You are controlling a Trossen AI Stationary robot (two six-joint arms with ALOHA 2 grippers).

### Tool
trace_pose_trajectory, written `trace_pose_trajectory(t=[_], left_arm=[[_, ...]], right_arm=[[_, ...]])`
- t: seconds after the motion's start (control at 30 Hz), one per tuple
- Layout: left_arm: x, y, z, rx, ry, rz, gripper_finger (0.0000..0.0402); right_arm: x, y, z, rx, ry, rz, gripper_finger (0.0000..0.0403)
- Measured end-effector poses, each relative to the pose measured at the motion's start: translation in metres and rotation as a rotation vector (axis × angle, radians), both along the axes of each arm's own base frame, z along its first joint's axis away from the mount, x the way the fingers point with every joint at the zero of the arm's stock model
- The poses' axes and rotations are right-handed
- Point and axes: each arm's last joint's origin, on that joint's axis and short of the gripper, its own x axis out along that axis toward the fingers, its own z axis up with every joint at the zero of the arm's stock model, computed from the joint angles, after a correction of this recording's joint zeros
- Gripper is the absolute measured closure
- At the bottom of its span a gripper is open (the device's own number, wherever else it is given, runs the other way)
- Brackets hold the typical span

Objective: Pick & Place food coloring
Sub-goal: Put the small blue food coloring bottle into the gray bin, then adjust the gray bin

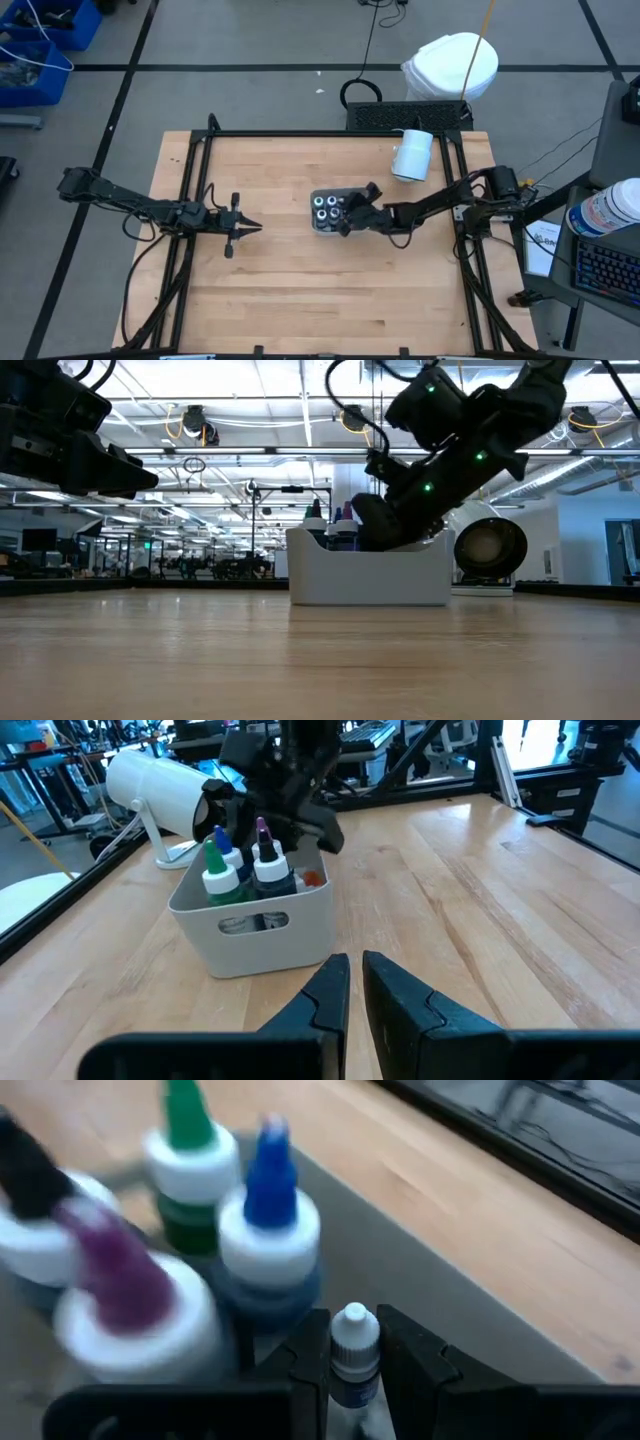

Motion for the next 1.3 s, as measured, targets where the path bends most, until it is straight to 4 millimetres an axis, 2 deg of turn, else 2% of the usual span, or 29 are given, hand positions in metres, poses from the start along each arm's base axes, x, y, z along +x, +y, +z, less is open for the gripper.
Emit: trace_pose_trajectory(t=[0.1, 0.37, 0.67, 1.0, 1.2, 1.3], left_arm=[[0.0, 0.0, -0.0002, -0.001, 0.002, 0.0, 0.036], [-0.0002, 0.0, -0.0009, -0.004, 0.009, 0.001, 0.036], [-0.0001, 0.0, -0.0007, -0.005, 0.008, 0.001, 0.036], [-0.0001, 0.0, -0.0007, -0.006, 0.007, 0.001, 0.036], [-0.0001, 0.0, -0.0007, -0.006, 0.008, 0.001, 0.036], [-0.0001, 0.0, -0.0007, -0.008, 0.008, 0.001, 0.036]], right_arm=[[0.0003, -0.0009, 0.0003, -0.006, 0.046, -0.049, 0.0348], [0.0005, -0.0007, 0.0006, 0.041, 0.002, -0.085, 0.0348], [-0.006, -0.0012, -0.006, 0.04, 0.031, -0.088, 0.0347], [-0.0061, -0.0011, -0.006, 0.049, 0.019, -0.087, 0.029], [-0.0061, -0.0011, -0.0058, 0.044, 0.022, -0.085, 0.0283], [-0.0072, -0.0011, 0.0005, 0.024, 0.023, -0.069, 0.0286]])
